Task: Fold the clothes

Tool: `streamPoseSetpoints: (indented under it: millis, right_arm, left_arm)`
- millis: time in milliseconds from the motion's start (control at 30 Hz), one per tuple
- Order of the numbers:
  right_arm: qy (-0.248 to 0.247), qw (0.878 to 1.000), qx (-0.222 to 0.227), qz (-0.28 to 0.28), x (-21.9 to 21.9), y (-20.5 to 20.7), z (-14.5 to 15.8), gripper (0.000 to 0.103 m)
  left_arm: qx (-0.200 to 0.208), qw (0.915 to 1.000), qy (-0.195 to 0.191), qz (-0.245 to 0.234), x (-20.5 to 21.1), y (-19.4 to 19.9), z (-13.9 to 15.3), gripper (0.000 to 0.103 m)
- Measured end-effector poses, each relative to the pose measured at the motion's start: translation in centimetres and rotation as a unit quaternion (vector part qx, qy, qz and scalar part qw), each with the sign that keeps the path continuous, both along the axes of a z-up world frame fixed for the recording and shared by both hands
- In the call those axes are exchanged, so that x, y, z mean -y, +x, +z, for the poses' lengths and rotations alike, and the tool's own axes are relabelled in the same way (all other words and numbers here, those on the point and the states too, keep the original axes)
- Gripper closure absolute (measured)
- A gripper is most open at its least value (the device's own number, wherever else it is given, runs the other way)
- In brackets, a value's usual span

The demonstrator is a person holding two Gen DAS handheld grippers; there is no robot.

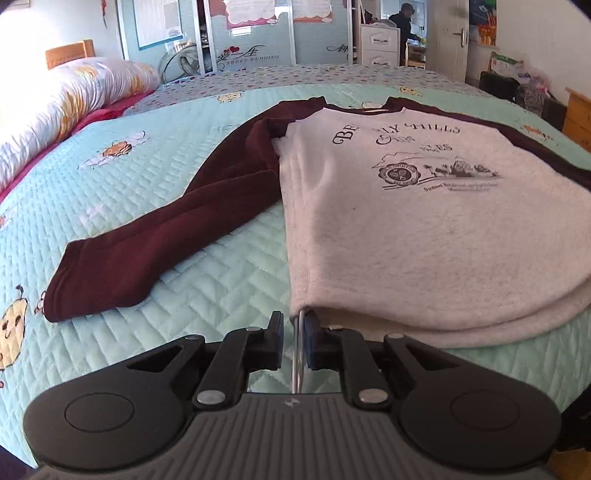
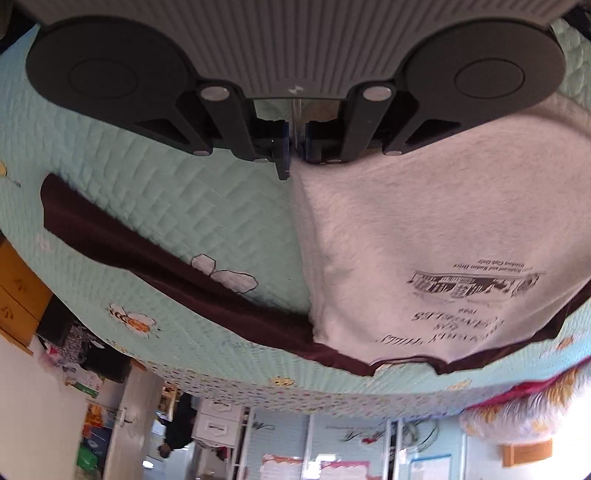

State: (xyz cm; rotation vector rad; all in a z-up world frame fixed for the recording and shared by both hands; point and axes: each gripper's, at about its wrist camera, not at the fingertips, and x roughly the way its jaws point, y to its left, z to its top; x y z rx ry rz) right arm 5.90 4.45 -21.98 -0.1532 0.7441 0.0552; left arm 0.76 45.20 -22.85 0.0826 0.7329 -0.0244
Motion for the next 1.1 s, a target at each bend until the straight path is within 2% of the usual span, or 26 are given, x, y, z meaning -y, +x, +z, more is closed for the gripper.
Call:
streamPoseSetpoints:
  millis: [133,233,300,367,533,600,700,800,933,967,1000,1033,1067,1100]
  right_arm:
    - [-0.015,0.999,-0.033,0.014,0.3,1.7,0.4,0.096]
    - [-0.021,0.997,-0.042,0.064,0.5,3.4,2.2,0.094]
    - [-0.025,0.992,-0.079,0.092,0.7,4.6,2.7,0.072]
    - [-0.03,0.986,-0.114,0.119,1.0,5.7,3.2,0.069]
    - [-0.004,0.984,-0.112,0.136,2.0,4.4,3.6,0.069]
    - [0.006,0.983,-0.112,0.143,2.5,3.9,3.7,0.069]
    - [0.021,0.982,-0.11,0.153,3.0,3.2,4.0,0.068]
    - [0.026,0.982,-0.091,0.165,1.9,2.6,4.5,0.068]
    - [0.05,0.987,-0.056,0.144,1.8,1.0,6.2,0.067]
    - [0.062,0.988,-0.052,0.134,1.9,0.5,6.5,0.062]
    - [0.075,0.988,-0.047,0.125,2.0,0.1,6.7,0.049]
    - [0.085,0.989,-0.043,0.115,2.0,-0.4,6.9,0.041]
    - [0.077,0.991,-0.039,0.107,1.7,-0.8,6.5,0.037]
    - [0.068,0.992,-0.035,0.099,1.4,-1.2,6.2,0.037]
  left_arm:
    - [0.006,0.9999,-0.004,0.008,-0.2,-0.9,0.5,0.08]
    - [0.014,0.9998,-0.009,0.008,-0.2,-1.7,1.1,0.073]
    - [0.014,0.9998,-0.011,0.008,-0.2,-2.0,1.6,0.062]
    - [0.016,0.9997,-0.014,0.01,-0.3,-2.1,2.1,0.057]
    - [0.047,0.9987,-0.019,0.005,-0.3,-2.6,4.4,0.056]
    - [0.058,0.9982,-0.018,0.003,0.0,-2.6,5.1,0.053]
    - [0.058,0.9981,-0.017,0.008,0.5,-2.3,5.6,0.052]
    - [0.068,0.9975,-0.019,-0.001,1.3,-2.8,6.6,0.052]
    - [0.093,0.9954,-0.02,-0.009,2.3,-3.5,7.9,0.047]
    - [0.097,0.9948,-0.027,-0.008,2.4,-3.6,8.0,0.046]
    - [0.1,0.9944,-0.032,-0.008,2.5,-3.6,8.0,0.046]
    - [0.101,0.9942,-0.036,-0.01,2.7,-3.6,7.8,0.045]
    - [0.1,0.9941,-0.04,-0.012,2.8,-3.7,7.7,0.045]
    - [0.097,0.9943,-0.042,-0.013,2.8,-3.7,7.5,0.045]
